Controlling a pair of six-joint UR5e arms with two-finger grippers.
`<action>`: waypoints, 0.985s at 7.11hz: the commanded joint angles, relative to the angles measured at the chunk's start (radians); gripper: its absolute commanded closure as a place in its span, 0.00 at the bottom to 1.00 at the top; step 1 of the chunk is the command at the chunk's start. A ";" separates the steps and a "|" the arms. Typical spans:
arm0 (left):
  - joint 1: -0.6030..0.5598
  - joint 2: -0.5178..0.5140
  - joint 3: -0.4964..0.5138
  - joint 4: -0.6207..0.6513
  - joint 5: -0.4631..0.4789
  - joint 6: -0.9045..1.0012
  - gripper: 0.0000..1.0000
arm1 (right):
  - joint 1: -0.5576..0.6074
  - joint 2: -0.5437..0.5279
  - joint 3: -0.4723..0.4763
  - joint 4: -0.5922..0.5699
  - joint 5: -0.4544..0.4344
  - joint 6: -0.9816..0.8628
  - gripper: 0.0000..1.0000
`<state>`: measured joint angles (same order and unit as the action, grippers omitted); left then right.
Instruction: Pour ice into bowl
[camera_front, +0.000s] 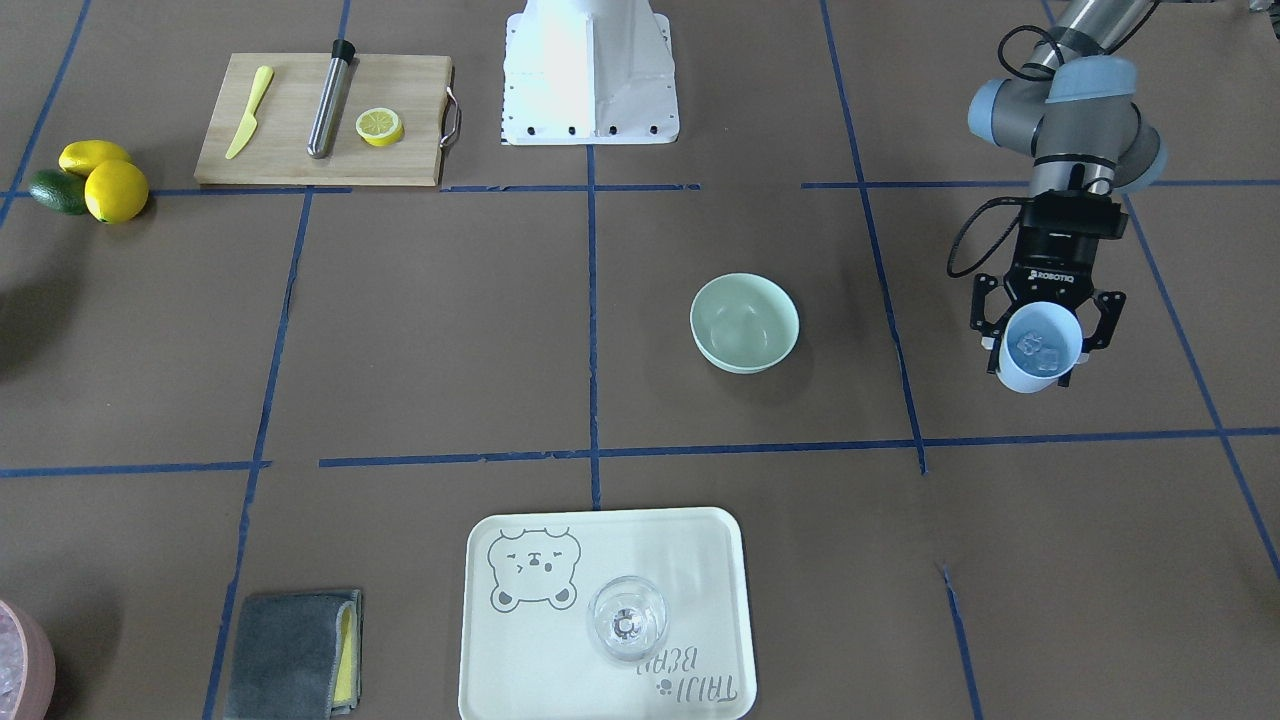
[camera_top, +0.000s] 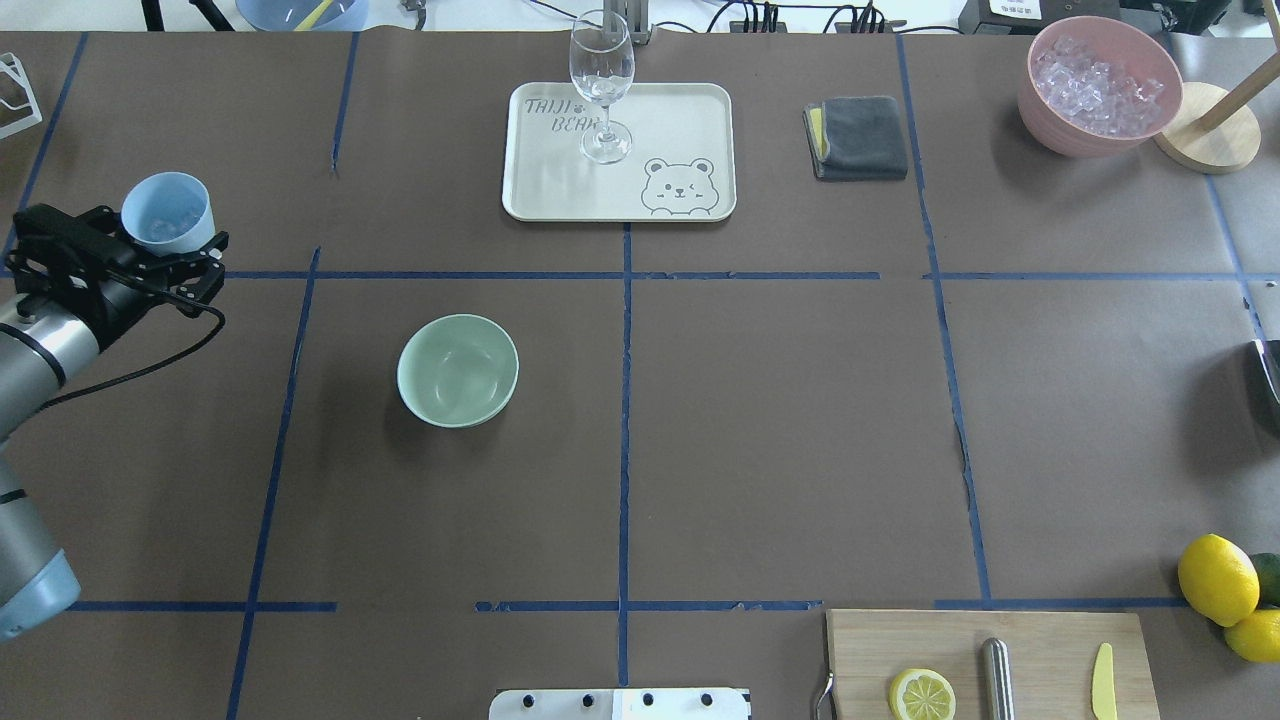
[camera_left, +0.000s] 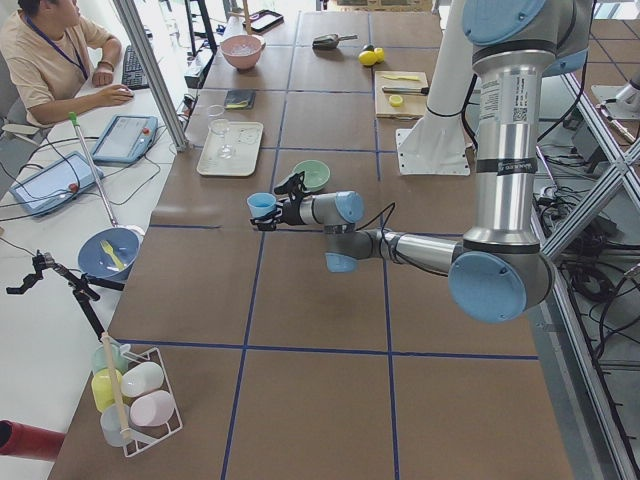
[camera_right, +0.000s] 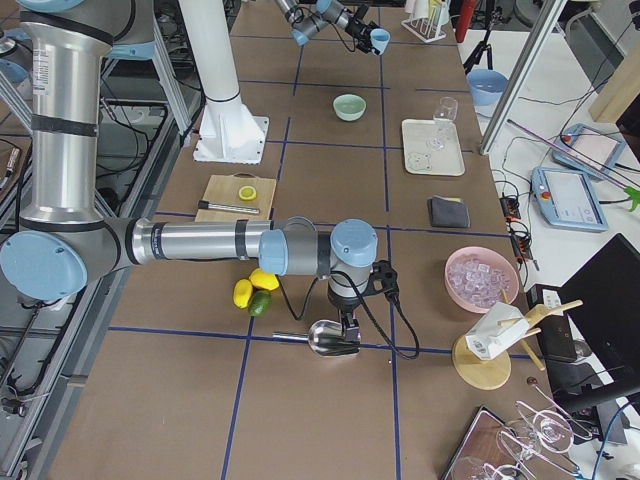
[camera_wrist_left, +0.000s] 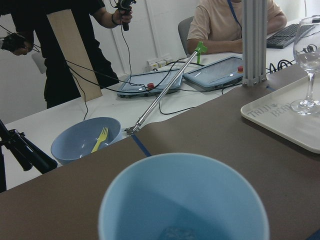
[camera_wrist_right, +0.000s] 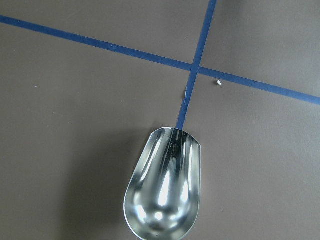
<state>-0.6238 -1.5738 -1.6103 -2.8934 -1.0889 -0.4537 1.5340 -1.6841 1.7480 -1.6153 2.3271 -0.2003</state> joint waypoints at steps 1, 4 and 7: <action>0.146 -0.018 -0.055 0.107 0.191 0.099 1.00 | 0.000 0.000 -0.001 0.000 0.000 0.001 0.00; 0.281 -0.066 -0.062 0.162 0.352 0.435 1.00 | 0.000 0.000 -0.002 0.000 0.000 0.001 0.00; 0.352 -0.178 -0.054 0.368 0.440 0.622 1.00 | 0.000 0.000 -0.002 0.000 0.000 0.001 0.00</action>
<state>-0.3025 -1.7289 -1.6691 -2.5658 -0.6831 0.0956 1.5340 -1.6843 1.7462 -1.6153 2.3270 -0.1995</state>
